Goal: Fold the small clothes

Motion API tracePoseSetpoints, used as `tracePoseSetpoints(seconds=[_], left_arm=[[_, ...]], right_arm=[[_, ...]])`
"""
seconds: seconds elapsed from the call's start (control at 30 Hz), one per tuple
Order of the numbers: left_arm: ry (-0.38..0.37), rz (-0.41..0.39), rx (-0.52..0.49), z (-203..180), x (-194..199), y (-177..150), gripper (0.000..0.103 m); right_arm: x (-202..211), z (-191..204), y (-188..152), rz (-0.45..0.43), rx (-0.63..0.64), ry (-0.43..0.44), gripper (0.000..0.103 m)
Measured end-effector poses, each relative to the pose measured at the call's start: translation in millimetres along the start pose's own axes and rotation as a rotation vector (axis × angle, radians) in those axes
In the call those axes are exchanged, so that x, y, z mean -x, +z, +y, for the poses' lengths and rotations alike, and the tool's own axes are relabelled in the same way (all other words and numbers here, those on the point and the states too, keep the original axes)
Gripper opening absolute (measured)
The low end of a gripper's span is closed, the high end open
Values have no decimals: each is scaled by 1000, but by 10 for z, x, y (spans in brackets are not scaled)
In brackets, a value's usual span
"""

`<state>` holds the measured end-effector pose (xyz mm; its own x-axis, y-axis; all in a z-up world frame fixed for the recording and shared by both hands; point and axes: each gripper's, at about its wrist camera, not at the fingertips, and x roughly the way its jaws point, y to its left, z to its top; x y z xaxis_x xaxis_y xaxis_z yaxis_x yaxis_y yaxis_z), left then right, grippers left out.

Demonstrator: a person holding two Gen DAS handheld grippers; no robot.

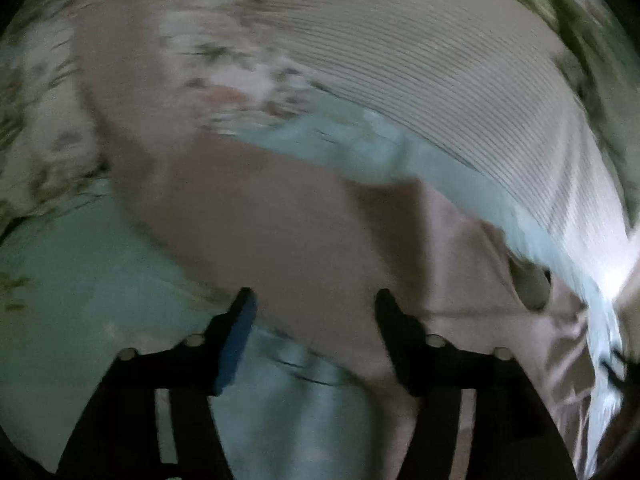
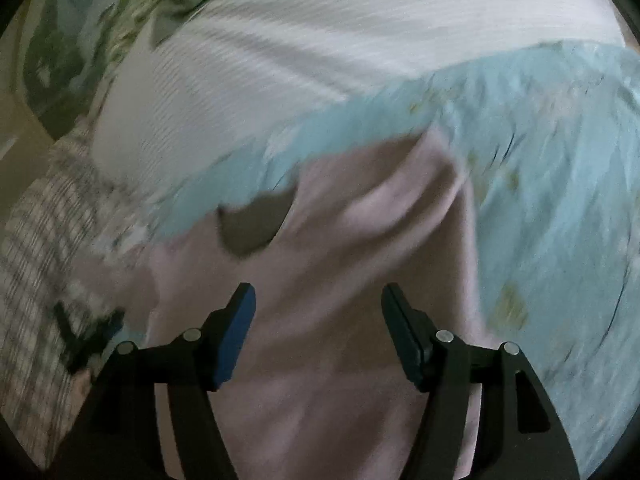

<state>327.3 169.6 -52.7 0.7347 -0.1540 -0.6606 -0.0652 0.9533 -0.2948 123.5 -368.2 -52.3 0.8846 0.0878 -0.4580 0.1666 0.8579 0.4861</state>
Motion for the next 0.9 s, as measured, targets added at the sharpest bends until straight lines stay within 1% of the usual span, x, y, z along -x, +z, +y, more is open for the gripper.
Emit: tracePoseSetpoints(seconds=[0.1,0.2,0.23,0.33,0.43,0.5,0.53,0.57,0.6,0.63,0.67,0.7,0.77,0.83,0.9], left_arm=[[57,-32,79,353,67,190,73],[143,-102,121,639,173,467,79],[173,-129,134,716,209,591,81],[224,-182,162,904,247,964,83],[297,-216,180,1058,207,1343,83],[340,-232,188,1136,165,1527,83],[357,-238,193,1168,147,1600,79],[360,-243,197,1201,149,1657,55],[333,-237,194,1239,147,1698,35],[300,-217,193,1267,133,1722,0],[271,-217,195,1267,159,1709,2],[265,-231,188,1240,186,1681,2],[242,-254,134,1088,284,1556,1],[197,-263,93,894,391,1389,1],[131,-258,62,656,451,1209,1]], right_arm=[[6,151,-264,46,18,28,68],[34,250,-447,76,37,34,68],[49,272,-490,83,36,36,68],[89,297,-639,100,33,37,69],[94,295,-667,109,20,32,69],[105,289,-657,109,15,26,69],[108,288,-645,106,10,25,69],[127,275,-651,104,9,26,69],[136,280,-647,99,11,26,69],[146,291,-643,94,15,24,69],[153,301,-645,90,18,25,69],[157,310,-650,87,19,27,69],[146,314,-662,87,16,36,69],[143,316,-687,89,7,44,69],[155,324,-717,90,0,61,69]])
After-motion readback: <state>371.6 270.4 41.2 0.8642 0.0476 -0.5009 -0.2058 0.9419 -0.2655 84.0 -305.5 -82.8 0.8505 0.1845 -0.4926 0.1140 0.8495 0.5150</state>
